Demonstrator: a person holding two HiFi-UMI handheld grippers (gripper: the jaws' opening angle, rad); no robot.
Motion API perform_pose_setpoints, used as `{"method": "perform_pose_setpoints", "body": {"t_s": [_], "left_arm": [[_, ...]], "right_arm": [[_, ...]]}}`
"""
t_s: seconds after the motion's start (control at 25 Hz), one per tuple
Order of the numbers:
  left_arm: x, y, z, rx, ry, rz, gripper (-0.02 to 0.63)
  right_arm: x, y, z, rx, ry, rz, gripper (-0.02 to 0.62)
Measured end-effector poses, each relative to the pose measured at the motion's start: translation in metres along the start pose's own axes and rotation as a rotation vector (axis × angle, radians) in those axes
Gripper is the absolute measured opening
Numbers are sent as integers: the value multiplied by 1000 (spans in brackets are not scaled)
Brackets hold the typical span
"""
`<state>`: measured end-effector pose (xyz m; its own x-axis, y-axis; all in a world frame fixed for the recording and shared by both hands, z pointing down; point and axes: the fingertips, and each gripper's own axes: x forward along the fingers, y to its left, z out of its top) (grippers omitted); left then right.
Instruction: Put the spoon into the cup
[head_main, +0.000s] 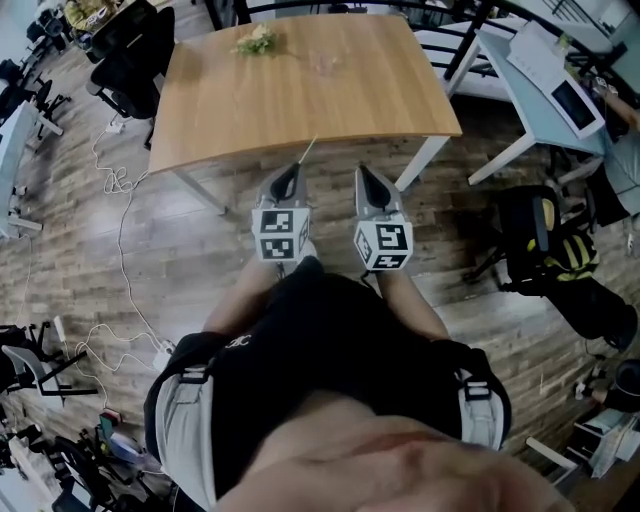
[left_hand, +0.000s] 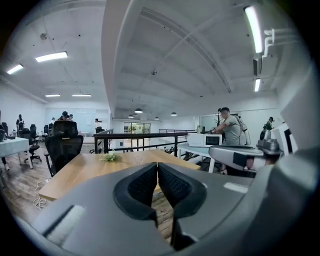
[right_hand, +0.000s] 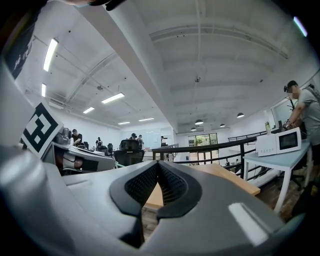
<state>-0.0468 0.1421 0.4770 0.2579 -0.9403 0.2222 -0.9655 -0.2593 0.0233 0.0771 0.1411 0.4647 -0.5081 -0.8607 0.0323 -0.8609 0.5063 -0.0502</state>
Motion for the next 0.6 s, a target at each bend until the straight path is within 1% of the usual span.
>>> {"method": "perform_pose_setpoints", "body": {"t_s": [0.28, 0.6], "left_arm": [[52, 45, 16, -17, 4, -3, 17], [109, 87, 27, -28, 21, -14, 17]], "right_arm": [[65, -7, 11, -24, 14, -2, 0], [134, -18, 12, -24, 37, -7, 0]]}}
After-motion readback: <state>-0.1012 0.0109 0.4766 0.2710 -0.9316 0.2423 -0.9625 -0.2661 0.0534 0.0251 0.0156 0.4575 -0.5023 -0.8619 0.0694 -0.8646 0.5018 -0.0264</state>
